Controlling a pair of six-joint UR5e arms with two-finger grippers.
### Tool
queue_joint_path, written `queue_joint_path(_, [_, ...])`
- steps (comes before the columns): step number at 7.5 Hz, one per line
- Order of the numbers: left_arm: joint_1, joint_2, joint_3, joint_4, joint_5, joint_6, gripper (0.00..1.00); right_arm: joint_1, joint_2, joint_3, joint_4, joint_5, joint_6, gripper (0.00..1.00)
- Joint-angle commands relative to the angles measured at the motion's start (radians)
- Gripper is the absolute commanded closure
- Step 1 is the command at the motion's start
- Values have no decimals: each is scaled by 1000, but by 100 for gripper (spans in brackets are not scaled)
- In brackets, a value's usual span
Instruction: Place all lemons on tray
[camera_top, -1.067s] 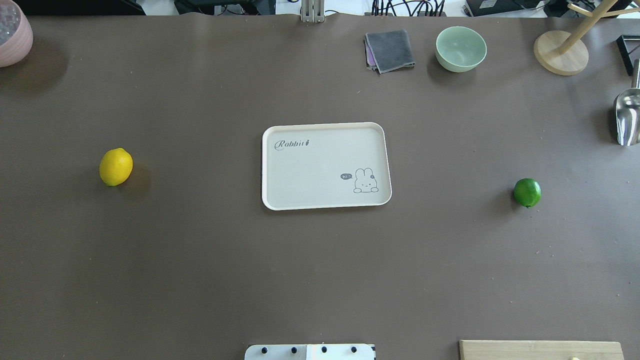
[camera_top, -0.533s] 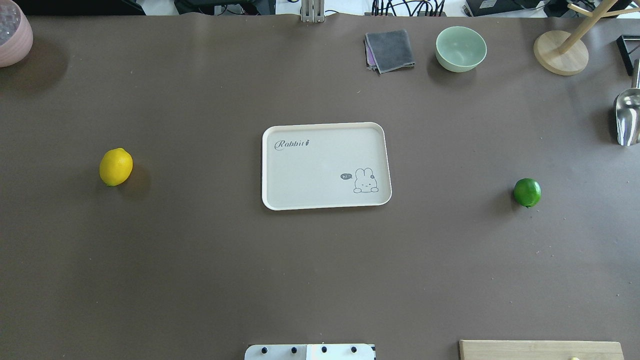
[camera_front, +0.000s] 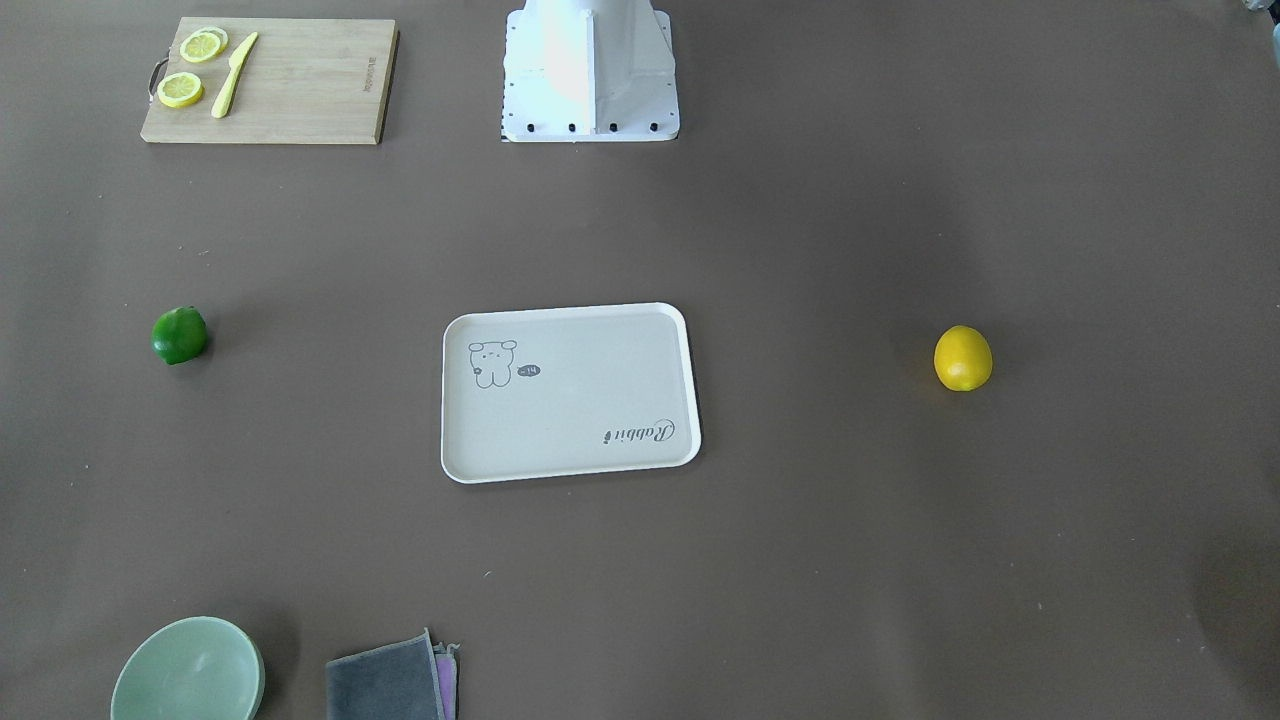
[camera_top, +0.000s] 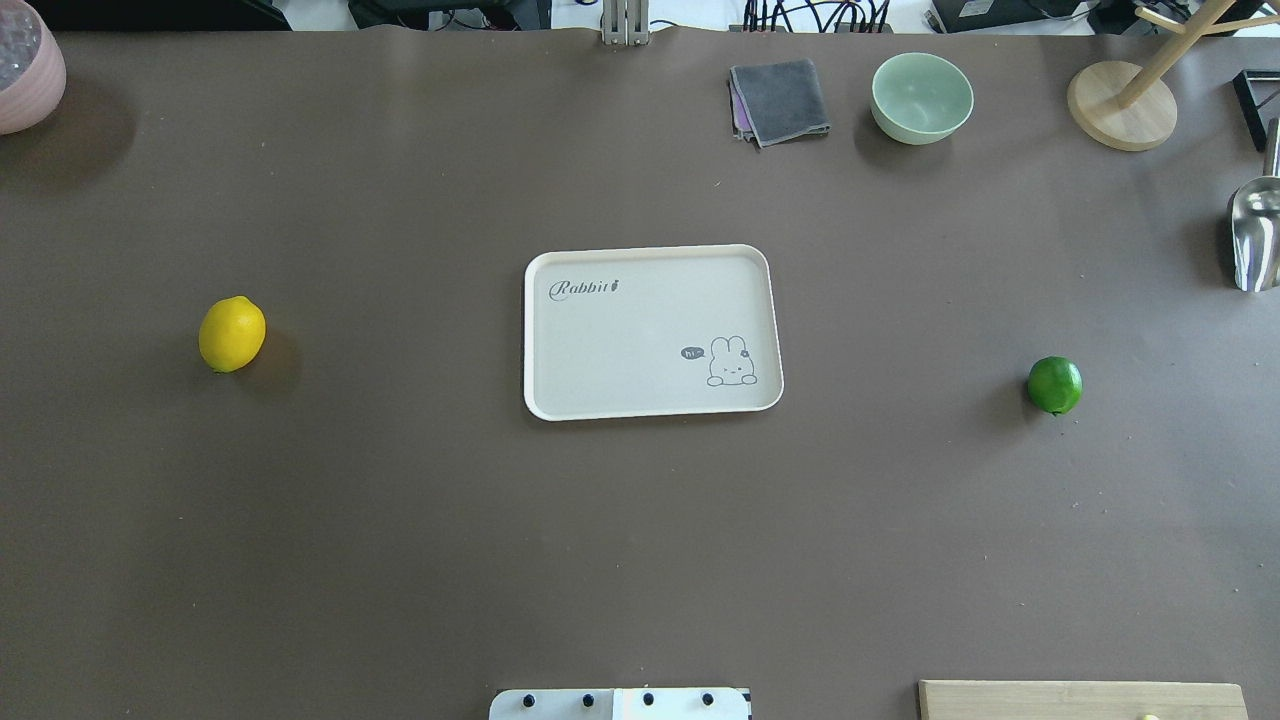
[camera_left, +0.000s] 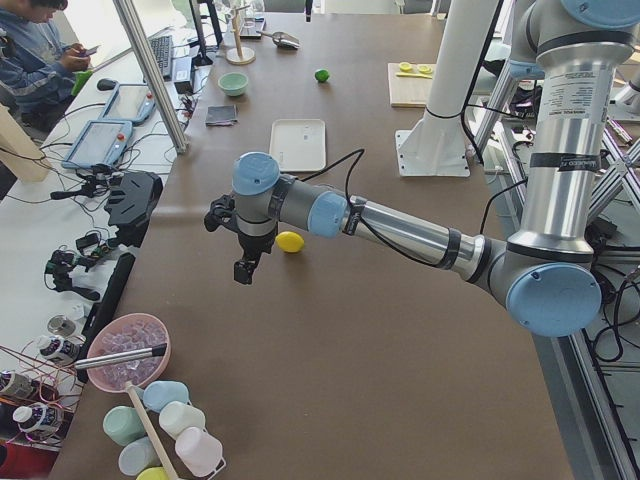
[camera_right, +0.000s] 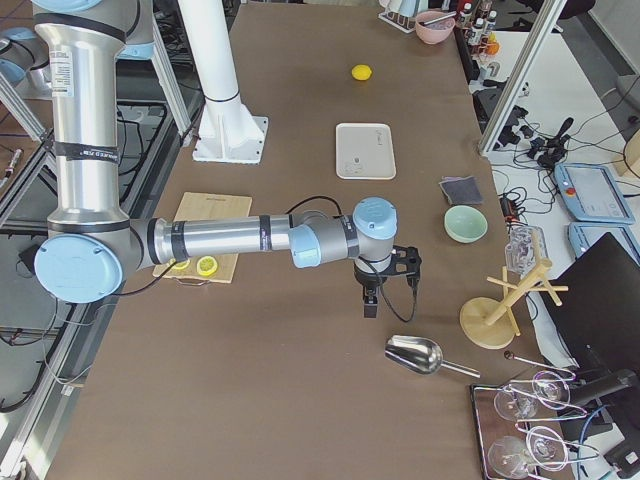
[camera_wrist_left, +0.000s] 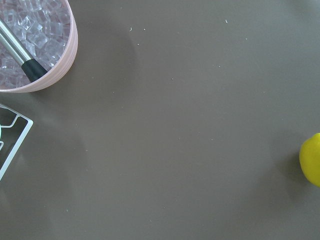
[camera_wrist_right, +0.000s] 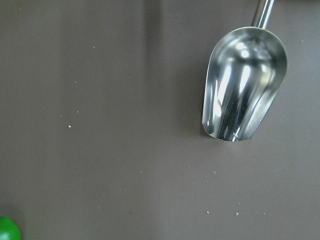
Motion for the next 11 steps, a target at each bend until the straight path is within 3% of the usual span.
queue_joint_path(1, [119, -6, -66, -17, 6, -234, 3, -1, -5, 33, 1, 22, 9, 0])
queue_joint_path(3, [268, -33, -79, -59, 26, -443, 3, -8, -7, 51, 1, 37, 23, 0])
queue_joint_path(5, [428, -46, -76, -119, 160, -623, 3, -30, -7, 55, 2, 42, 20, 0])
queue_joint_path(8, [459, -89, 19, -162, 155, -657, 3, -62, -16, 53, 2, 44, 10, 0])
queue_joint_path(11, [534, -92, 44, -164, 165, -663, 3, -88, -15, 44, 1, 39, 20, 0])
